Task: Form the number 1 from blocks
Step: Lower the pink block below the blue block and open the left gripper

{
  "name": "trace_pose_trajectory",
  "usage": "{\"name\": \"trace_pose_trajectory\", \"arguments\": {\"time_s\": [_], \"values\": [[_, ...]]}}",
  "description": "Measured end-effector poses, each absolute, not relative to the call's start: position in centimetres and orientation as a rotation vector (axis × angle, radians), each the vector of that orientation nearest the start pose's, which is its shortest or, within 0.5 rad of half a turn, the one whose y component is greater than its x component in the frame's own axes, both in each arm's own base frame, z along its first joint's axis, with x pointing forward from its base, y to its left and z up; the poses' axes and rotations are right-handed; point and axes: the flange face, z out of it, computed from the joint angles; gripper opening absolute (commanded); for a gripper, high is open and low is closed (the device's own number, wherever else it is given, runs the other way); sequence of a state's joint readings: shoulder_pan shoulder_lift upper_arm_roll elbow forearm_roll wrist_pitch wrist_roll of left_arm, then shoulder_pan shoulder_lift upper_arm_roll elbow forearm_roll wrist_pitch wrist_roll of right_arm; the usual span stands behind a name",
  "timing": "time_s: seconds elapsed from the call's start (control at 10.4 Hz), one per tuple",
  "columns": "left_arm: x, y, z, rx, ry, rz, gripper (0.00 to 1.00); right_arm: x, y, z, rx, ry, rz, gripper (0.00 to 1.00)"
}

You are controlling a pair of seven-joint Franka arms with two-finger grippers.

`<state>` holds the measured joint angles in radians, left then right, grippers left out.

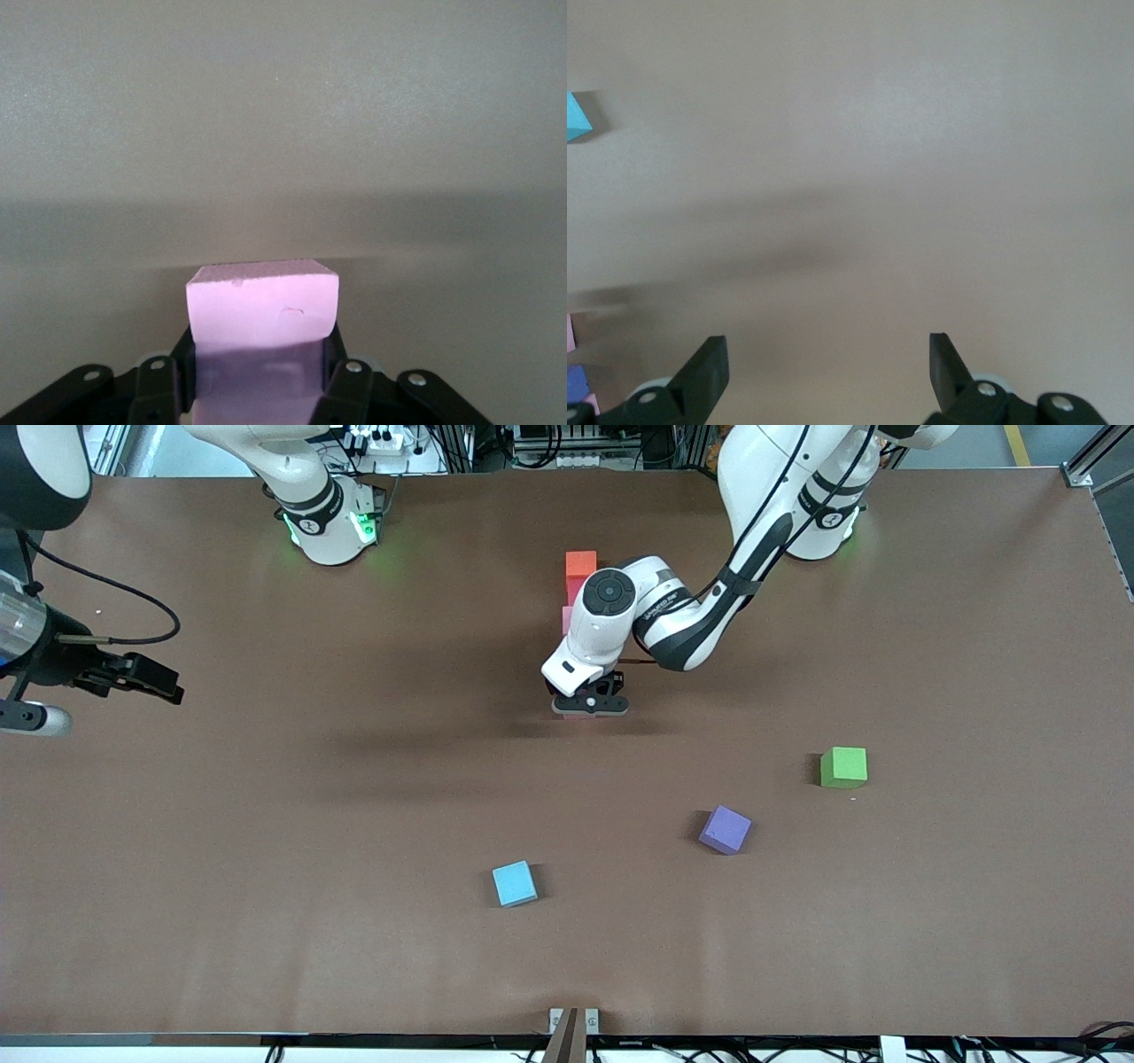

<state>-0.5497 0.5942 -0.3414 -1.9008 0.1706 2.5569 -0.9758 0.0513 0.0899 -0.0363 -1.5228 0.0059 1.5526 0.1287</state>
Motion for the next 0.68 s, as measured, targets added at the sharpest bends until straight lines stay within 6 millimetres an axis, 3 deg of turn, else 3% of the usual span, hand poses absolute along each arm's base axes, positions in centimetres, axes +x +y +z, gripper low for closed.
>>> {"name": "trace_pose_trajectory", "arguments": {"time_s": [0.39,0.48,0.68], "values": [[41.2,-49.3,21.5,-3.282,-0.018,-0.003,1.0,57.5,-0.3,60.2,-3.134,0.211,0.122,1.0],[41.7,-49.4,22.5,-3.293,-0.023,-0.029,1.0,57.5,-0.9,60.1,-3.133,0.224,0.126,1.0],[43.3,-48.9,26.3,-3.327,-0.054,-0.121,1.0,57.5,-0.9,60.1,-3.132,0.223,0.13,1.0]]}}
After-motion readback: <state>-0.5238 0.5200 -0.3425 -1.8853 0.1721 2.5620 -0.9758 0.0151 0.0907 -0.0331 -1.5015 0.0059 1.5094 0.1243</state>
